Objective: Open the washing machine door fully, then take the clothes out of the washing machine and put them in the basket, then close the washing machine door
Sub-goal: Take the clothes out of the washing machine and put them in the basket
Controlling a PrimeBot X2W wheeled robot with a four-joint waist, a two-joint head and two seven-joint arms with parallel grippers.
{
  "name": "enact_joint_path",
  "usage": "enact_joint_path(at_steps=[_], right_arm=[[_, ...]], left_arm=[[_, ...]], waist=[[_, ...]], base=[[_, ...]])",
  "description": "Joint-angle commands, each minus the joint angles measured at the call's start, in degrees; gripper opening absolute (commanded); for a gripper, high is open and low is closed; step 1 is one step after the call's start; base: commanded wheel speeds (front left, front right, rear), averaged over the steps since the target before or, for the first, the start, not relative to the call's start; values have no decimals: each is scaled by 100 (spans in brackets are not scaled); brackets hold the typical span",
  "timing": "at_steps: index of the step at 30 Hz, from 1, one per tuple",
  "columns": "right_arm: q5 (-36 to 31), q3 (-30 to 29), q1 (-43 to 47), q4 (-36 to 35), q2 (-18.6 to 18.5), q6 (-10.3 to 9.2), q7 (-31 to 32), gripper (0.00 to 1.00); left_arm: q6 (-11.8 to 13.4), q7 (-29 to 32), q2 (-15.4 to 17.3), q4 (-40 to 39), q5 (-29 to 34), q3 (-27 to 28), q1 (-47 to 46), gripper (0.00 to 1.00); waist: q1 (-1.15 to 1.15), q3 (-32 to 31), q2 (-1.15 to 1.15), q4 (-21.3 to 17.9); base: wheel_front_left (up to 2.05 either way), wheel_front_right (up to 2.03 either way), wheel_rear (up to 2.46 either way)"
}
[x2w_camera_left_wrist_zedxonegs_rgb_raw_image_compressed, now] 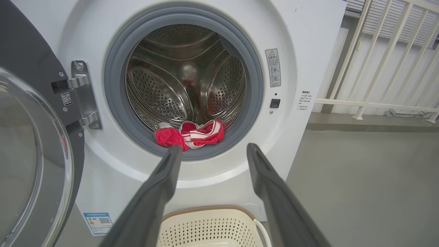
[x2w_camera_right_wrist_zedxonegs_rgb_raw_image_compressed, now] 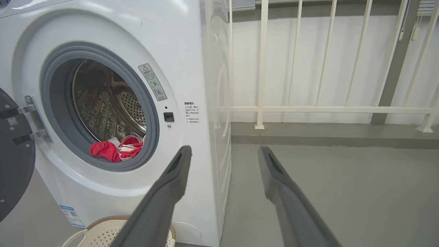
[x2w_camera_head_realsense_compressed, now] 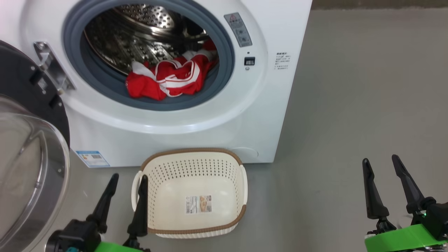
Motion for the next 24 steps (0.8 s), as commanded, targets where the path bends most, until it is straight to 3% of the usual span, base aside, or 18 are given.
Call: enact_joint_path(at_steps=[1,14,24], right_arm=[[-81,156,-264,-168,-79,35,-37,100],[-148,227,-677,-246,-79,35,-37,100],[-199,281,-1066,-233,-79,35,-37,100]], left_arm=[[-8,-59,57,-105,-17,151,-279,100],[49,-113,64,38,-49,176,-1113,100],[117,-154,299,384,7,348,-2099,100]], waist=[[0,156,0,4],[0,1082,0,-59],[0,1710,0,-223]], base=[[0,0,0],[0,0,0],[0,0,0]])
